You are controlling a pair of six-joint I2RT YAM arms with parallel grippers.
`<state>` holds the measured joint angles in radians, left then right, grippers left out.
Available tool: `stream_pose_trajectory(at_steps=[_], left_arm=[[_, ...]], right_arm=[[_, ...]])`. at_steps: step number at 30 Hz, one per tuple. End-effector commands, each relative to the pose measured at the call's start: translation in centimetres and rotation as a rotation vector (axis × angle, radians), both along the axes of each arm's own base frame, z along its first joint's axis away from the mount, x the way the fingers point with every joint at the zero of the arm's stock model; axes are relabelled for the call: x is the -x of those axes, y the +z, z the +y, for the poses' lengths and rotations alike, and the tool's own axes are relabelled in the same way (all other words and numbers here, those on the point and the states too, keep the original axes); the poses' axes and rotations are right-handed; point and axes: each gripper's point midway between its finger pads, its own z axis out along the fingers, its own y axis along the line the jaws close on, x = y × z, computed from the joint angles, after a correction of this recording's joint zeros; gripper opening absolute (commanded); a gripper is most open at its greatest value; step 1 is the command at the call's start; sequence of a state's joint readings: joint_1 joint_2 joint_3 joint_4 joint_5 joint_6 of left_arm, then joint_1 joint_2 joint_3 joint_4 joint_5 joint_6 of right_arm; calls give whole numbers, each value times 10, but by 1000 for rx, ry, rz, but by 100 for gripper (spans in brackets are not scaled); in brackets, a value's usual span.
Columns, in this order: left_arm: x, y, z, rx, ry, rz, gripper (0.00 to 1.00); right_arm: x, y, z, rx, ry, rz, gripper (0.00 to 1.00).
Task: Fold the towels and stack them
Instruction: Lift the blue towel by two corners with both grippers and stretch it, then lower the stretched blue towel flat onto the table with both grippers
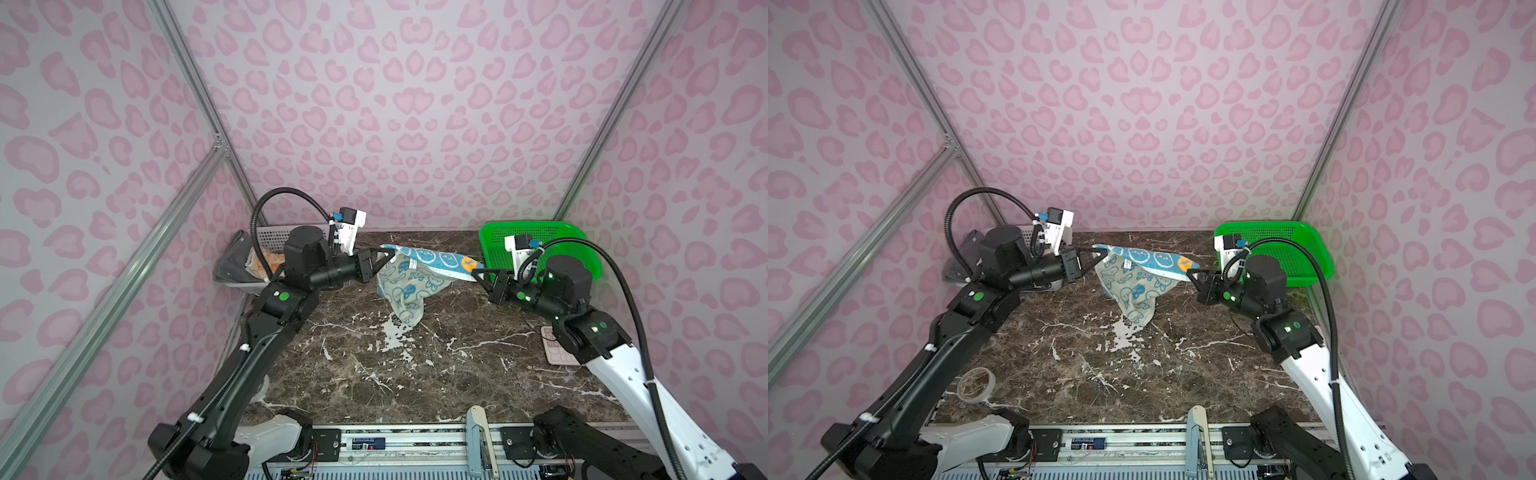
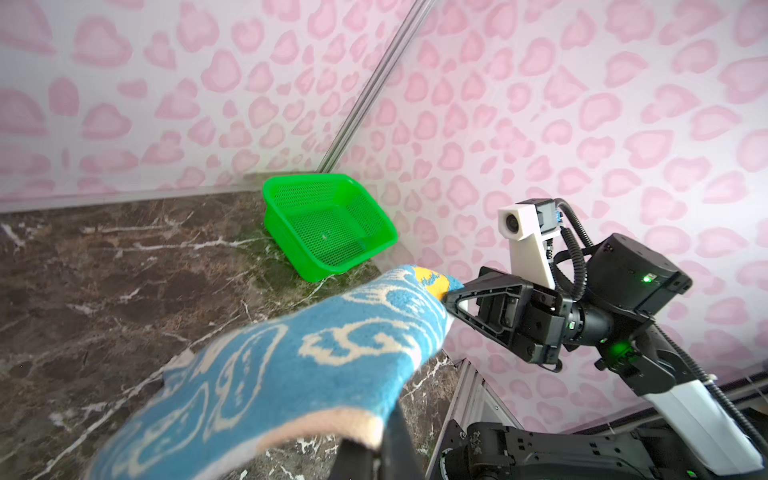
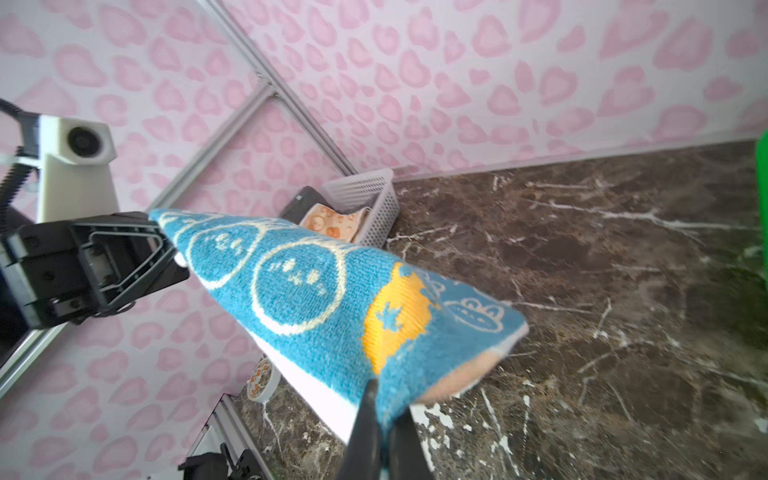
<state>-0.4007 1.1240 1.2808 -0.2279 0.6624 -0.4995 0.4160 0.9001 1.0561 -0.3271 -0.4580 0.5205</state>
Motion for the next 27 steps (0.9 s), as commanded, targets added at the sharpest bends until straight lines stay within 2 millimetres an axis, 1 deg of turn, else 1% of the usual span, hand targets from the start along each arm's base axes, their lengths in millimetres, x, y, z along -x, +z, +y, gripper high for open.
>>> stream_pose_trajectory(at_steps=[1, 3, 6, 8, 10, 12, 14, 15, 17, 18, 20, 21, 23, 26, 27], left_arm=[[24, 19, 11, 6, 9, -54, 4], [35, 33, 20, 21, 44, -90, 4], [41, 47, 29, 42, 88, -124, 4], [33, 47, 32, 35, 131, -127, 4], [16, 41, 35, 12, 189, -116, 4], [-13, 28, 37, -16, 250, -83, 4], [-45, 8, 35, -41, 283, -30, 4], [-60, 5, 36, -45, 301, -18, 4], [-95, -11, 33, -64, 311, 17, 4], [-110, -20, 33, -73, 317, 31, 4], [-143, -44, 30, -98, 308, 70, 4], [-156, -51, 29, -107, 298, 77, 4], [-184, -74, 25, -134, 280, 100, 4], [-215, -101, 18, -145, 234, 137, 3], [-223, -109, 16, -142, 216, 154, 3]], right_arm=[[14, 26, -15, -38, -68, -87, 0], [22, 42, -23, -73, -99, -121, 0], [26, 57, -29, -89, -117, -159, 0], [20, 63, -29, -94, -134, -169, 0], [4, 58, -28, -61, -163, -154, 0], [-22, 48, -27, -21, -191, -112, 0], [-52, 33, -27, -7, -210, -52, 0], [-68, 25, -28, -6, -220, -18, 0], [-104, 4, -29, -12, -228, 59, 0], [-118, -4, -27, -15, -222, 81, 0], [-150, -26, -25, -14, -222, 117, 0], [-164, -33, -24, -17, -217, 129, 0], [-195, -49, -20, -33, -197, 156, 0], [-229, -73, -15, -35, -175, 217, 0], [-237, -74, -13, -40, -159, 222, 0]])
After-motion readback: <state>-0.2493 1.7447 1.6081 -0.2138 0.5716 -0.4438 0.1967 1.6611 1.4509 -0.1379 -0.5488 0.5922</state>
